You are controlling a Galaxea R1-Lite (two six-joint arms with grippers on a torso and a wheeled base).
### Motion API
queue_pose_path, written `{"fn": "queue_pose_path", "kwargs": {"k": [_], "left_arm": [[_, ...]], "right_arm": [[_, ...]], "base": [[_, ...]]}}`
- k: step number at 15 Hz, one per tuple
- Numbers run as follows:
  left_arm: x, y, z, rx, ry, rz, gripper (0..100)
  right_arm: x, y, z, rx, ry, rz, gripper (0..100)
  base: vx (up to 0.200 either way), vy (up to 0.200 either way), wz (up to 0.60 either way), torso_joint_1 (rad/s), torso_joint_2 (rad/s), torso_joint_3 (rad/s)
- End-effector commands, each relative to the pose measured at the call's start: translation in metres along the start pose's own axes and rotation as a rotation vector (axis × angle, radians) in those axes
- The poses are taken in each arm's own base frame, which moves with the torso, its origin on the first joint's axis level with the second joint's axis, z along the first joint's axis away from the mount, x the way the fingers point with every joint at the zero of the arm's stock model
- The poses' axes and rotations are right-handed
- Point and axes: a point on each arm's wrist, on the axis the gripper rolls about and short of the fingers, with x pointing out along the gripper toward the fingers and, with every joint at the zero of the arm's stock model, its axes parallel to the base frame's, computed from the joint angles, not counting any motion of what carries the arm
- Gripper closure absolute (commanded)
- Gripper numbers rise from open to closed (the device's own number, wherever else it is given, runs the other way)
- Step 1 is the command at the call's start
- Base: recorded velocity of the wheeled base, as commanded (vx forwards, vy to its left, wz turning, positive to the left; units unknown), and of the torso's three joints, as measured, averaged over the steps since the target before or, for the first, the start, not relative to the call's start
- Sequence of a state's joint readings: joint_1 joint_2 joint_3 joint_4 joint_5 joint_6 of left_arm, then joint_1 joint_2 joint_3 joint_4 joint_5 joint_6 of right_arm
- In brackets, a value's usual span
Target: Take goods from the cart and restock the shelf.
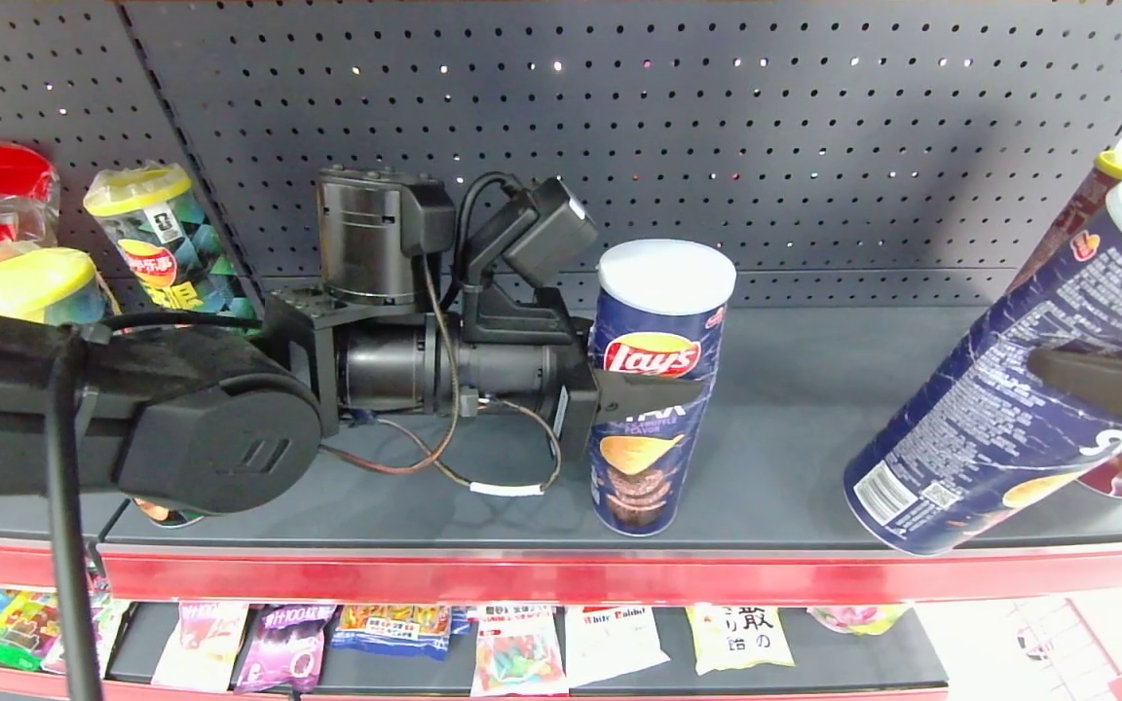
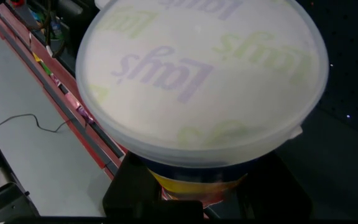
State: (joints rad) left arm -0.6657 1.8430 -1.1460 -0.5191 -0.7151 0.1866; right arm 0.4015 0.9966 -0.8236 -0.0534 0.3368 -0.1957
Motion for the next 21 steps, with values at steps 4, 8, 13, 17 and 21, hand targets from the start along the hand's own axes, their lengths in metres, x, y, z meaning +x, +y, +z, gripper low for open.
{"fn": "queue_pose_path", "kwargs": {"k": [4, 8, 13, 17, 21], "left_arm": [[-0.001, -0.004, -0.005, -0.008, 0.007, -0.003, 100], [-0.001, -0.004, -0.005, -0.010, 0.008, -0.003, 100], [-0.001, -0.005, -0.006, -0.011, 0.009, -0.004, 0], [-0.007, -0.009, -0.007, -0.016, 0.016, -0.003, 0], [-0.034, -0.030, -0.013, -0.039, 0.044, 0.017, 0]], "right_arm": [[0.001, 0.000, 0.000, 0.001, 0.004, 0.002, 100], [0.002, 0.000, -0.001, 0.001, 0.006, 0.002, 100], [0.002, 0.000, -0.001, 0.001, 0.006, 0.002, 100], [0.011, -0.004, 0.004, 0.003, 0.014, 0.005, 100], [0.043, -0.017, 0.013, 0.020, 0.041, 0.018, 100]], "base": [[0.000, 0.000, 0.00, 0.000, 0.00, 0.000], [0.000, 0.000, 0.00, 0.000, 0.00, 0.000], [0.000, 0.000, 0.00, 0.000, 0.00, 0.000], [0.000, 0.000, 0.00, 0.000, 0.00, 0.000], [0.000, 0.000, 0.00, 0.000, 0.00, 0.000]]}}
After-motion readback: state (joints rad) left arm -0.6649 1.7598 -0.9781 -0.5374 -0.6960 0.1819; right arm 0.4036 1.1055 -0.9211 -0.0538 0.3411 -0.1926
